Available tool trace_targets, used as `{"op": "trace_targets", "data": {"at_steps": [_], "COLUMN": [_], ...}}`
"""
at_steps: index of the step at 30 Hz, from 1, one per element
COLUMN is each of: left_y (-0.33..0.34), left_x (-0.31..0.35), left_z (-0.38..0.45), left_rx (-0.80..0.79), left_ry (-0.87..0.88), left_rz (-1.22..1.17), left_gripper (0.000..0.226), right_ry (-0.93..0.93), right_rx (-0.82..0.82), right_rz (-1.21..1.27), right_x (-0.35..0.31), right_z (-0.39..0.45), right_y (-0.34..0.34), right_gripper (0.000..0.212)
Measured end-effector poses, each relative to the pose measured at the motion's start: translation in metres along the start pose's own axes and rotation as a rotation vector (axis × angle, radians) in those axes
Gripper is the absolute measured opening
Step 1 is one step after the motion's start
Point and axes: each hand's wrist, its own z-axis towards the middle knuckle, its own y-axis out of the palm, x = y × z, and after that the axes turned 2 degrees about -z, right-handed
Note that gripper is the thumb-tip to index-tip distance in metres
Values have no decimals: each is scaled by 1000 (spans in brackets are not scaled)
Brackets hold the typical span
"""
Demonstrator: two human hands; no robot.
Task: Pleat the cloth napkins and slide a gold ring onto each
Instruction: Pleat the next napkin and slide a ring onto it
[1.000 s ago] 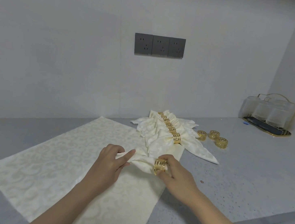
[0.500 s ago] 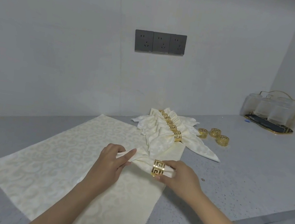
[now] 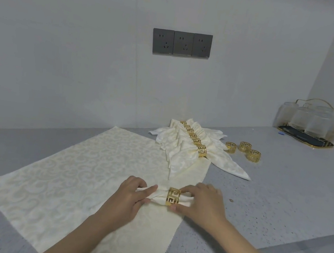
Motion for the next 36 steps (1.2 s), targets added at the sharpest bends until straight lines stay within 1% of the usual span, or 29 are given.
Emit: {"op": "trace_targets", "data": {"at_steps": [2, 3, 4, 6, 8, 10, 12, 14, 16, 18, 19, 20, 21, 23, 24, 26, 29, 31, 34, 36], "left_y": [3, 3, 3, 3, 1, 0, -2, -3, -4, -5, -4, -4, -3, -1, 0, 5, 9, 7, -1, -4], "left_x": [-3, -5, -8, -11, -11, -10, -11, -11, -6, 10, 17, 24, 28, 36, 37, 36, 37, 37, 35, 33], "left_z": [-1, 0, 1, 3, 5, 6, 6, 4, 7, 12, 15, 18, 20, 22, 22, 24, 27, 33, 44, 47], "left_rx": [-35, -49, -61, -90, -130, -148, -163, -143, -123, -214, -289, -348, -377, -331, -299, -269, -210, -260, -372, -394], "left_ry": [-14, -11, -8, -24, -61, -79, -78, -78, -40, -56, -116, -189, -254, -393, -452, -526, -642, -698, -748, -757], "left_rz": [-19, -19, -22, -46, -93, -108, -92, -58, 44, 198, 268, 289, 269, 91, 15, 4, -75, -150, -209, -276], "left_gripper": [39, 38, 38, 39, 41, 43, 42, 42, 43, 46, 49, 52, 56, 65, 60, 43, 34, 31, 33, 33], "right_ry": [-80, -127, -169, -223, -226, -210, -212, -224, -197, -143, -129, -124, -131, -149, -162, -192, -206, -178, -160, -169], "right_rx": [31, 12, -47, -248, -443, -567, -628, -621, -589, -540, -509, -481, -458, -418, -400, -350, -287, -254, -188, -147], "right_rz": [-116, -136, -142, -130, -94, -36, 51, 144, 243, 348, 388, 410, 424, 448, 458, 464, 498, 562, 610, 626], "right_x": [-3, -7, -10, -16, -20, -21, -21, -19, -16, -12, -10, -9, -9, -9, -9, -8, -5, -2, 1, 0], "right_z": [7, 11, 15, 25, 39, 51, 57, 58, 52, 47, 44, 42, 39, 35, 32, 30, 27, 25, 22, 21], "right_y": [-1, -6, -9, -18, -22, -20, -17, -15, -14, -11, -9, -6, -5, 0, 2, 6, 12, 17, 25, 28], "right_gripper": [58, 60, 65, 76, 80, 82, 75, 61, 56, 53, 49, 46, 44, 41, 41, 44, 62, 65, 57, 55]}}
